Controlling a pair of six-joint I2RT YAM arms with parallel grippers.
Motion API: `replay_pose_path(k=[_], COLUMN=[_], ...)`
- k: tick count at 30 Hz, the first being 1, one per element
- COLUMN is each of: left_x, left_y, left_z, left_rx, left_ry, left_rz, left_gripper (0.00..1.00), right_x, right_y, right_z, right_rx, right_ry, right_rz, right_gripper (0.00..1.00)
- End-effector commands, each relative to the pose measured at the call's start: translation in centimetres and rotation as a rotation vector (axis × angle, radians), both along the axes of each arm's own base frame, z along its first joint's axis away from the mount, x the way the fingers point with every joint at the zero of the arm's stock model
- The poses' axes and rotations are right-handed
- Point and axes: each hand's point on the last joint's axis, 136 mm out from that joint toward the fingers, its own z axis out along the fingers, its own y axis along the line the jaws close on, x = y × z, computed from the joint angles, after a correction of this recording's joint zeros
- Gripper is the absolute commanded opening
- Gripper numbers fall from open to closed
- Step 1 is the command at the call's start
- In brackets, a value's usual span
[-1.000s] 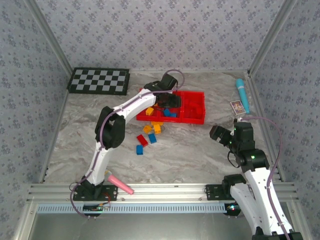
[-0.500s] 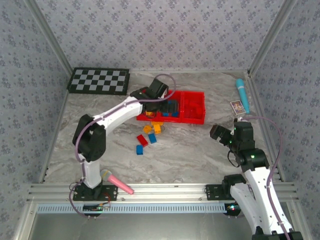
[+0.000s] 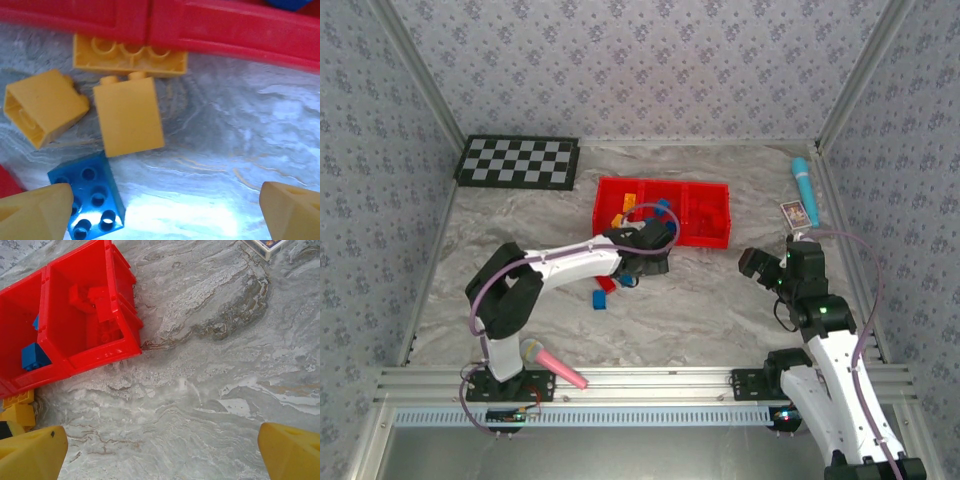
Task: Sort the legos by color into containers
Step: Move the legos to the center of the table.
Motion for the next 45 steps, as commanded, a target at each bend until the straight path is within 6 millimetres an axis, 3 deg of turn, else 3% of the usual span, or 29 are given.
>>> replay_pose_path(k=[1,10,26,45], left_x=[0.9,0.8,1.3,0.8], left_y=[0.7,1.5,3.1,-0.4], left_z=[1.3,-0.4,-2.8,-4.1], left_rx=[-0.061,-0.046,0.019,-0.045], left_ry=[-0.058,-0.038,0.029,0.103], left_rz=[0.131,0.165,0.19,0.076], left_gripper=[0.94,0.88,0.88,0.83], right_x=[-0.3,-0.4,-0.2,-0.3], right_y=[0.0,0.0,0.0,-0.1], right_z=[-0.2,-0.4,-0.2,-0.4], right_rx=[0.011,0.015,0.017,0.013], right_ry=[-0.003,-0.003,-0.01,0.002], right_rz=[-0.005,-0.008,-0.008,-0.01], right_gripper=[1.0,1.0,1.0,1.0])
